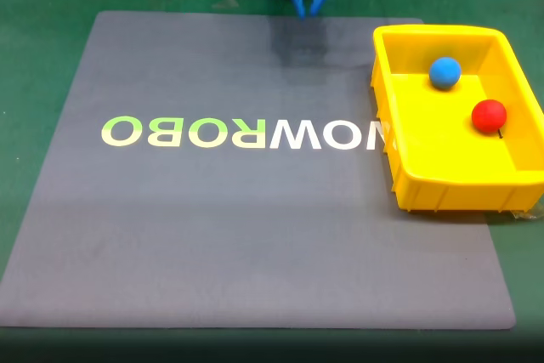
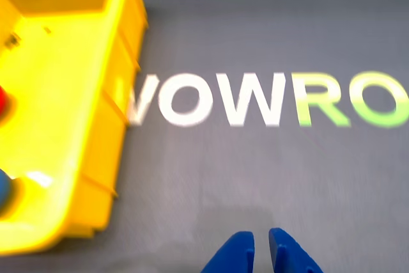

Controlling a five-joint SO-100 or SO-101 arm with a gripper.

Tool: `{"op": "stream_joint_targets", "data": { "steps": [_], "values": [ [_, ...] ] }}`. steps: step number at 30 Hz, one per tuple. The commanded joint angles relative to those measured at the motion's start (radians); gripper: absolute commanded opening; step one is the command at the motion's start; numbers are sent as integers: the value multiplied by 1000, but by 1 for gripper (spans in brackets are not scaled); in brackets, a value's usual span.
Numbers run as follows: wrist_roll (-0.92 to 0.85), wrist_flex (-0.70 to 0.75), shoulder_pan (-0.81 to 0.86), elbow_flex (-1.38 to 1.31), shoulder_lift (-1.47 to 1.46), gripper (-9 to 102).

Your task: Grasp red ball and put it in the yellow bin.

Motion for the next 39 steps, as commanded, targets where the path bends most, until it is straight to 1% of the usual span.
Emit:
{"op": "stream_joint_targets", "data": {
  "steps": [1,6,15,18,21,24,39],
  "values": [
    [-11,69,29,28,52,0],
    [-18,193,31,117,135,0],
    [-29,365,34,236,250,0],
    [-31,434,34,236,250,0],
    [-40,459,37,236,250,0],
    [-69,512,35,236,250,0],
    [-54,529,64,236,250,0]
  ]
}}
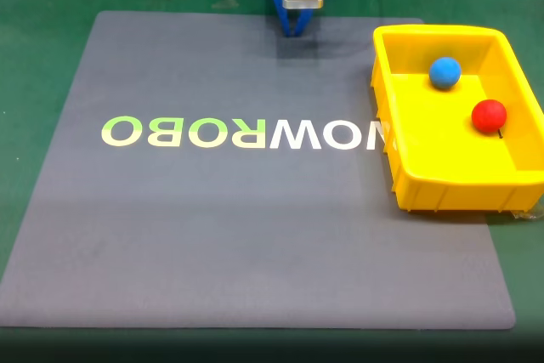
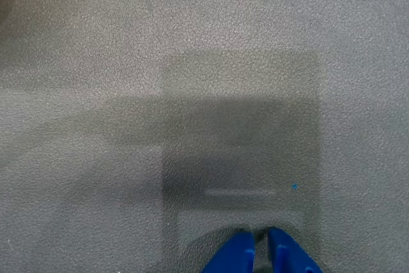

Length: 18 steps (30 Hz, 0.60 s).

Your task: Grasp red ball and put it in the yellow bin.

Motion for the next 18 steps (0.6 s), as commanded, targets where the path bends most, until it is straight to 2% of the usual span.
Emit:
{"op": "stream_joint_targets", "data": {
  "steps": [1,18],
  "values": [
    [3,2,23,31,12,0],
    [-3,3,31,31,12,0]
  ]
}}
